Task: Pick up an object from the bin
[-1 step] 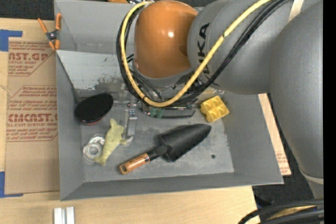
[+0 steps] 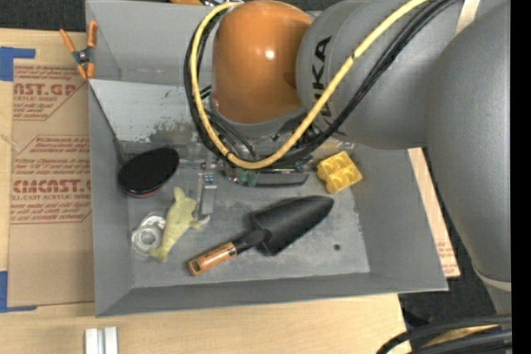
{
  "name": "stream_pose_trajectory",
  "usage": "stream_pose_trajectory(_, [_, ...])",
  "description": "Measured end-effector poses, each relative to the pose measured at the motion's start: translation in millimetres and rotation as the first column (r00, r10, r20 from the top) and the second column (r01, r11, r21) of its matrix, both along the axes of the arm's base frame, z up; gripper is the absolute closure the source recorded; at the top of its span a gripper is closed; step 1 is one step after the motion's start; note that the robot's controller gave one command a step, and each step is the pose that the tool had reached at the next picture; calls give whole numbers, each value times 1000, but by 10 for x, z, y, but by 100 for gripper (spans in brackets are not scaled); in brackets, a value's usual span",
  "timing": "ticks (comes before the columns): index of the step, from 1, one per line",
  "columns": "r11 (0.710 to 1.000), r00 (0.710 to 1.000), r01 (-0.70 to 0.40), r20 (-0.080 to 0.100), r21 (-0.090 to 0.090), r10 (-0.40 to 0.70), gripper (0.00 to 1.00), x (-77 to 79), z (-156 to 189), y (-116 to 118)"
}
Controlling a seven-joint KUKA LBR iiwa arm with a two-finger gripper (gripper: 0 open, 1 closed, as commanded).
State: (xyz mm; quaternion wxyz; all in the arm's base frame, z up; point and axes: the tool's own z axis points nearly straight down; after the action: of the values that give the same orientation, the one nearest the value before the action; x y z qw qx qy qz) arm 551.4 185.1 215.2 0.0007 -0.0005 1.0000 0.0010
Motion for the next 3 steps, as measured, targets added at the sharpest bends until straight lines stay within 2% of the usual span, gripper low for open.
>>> stream_pose_trajectory(1, [916, 916, -401, 6, -1, 401, 0, -56, 542, 83])
stream_pose_trajectory(2, [996, 996, -94, 3, 1, 94, 0, -263, -22, 233])
stream_pose_trajectory(3, [994, 994, -109, 8, 1, 109, 0, -420, -59, 211])
